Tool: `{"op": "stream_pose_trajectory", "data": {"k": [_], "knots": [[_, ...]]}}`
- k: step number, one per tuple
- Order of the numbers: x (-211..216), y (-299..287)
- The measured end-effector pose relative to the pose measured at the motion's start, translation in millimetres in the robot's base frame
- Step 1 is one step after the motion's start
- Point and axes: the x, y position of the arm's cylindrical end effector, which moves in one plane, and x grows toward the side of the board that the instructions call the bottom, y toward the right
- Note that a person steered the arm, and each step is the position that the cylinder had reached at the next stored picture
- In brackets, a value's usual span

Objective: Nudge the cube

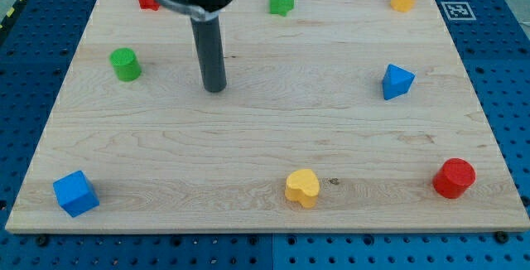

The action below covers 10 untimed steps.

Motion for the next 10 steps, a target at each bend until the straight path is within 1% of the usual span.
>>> {"op": "stream_pose_trajectory", "data": {"k": [1, 3, 5, 7, 9, 10], "knots": [[36, -23], [64, -115], [135, -175], [175, -184], [183, -177], [183, -161]]}}
